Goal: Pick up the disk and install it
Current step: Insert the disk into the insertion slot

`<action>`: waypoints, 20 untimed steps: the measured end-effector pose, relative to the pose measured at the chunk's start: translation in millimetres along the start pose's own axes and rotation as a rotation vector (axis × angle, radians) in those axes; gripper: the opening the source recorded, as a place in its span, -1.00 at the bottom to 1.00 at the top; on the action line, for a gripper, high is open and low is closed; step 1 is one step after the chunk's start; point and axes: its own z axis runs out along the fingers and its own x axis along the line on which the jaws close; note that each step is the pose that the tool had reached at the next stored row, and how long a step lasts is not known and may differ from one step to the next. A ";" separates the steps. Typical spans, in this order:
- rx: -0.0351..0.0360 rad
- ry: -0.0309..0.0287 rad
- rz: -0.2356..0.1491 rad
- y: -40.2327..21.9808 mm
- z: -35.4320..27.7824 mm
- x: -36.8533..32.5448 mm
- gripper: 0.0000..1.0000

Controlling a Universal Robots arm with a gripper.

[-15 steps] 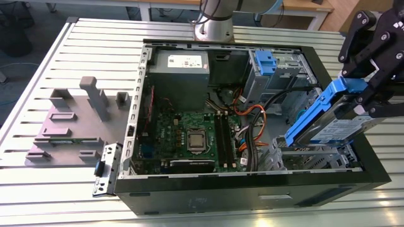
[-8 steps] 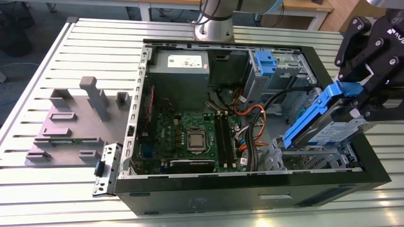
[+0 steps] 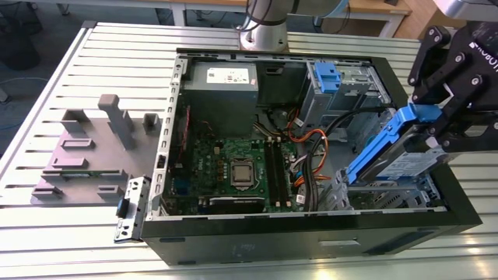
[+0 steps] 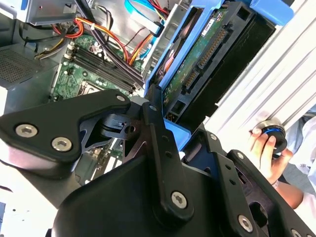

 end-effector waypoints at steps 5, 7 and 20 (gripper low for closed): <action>-0.0001 0.0002 0.000 1.2 3.2 0.2 -0.26; -0.0001 0.0001 0.000 1.4 4.7 0.3 -0.26; 0.0002 0.0043 -0.001 5.0 10.0 -1.4 -0.26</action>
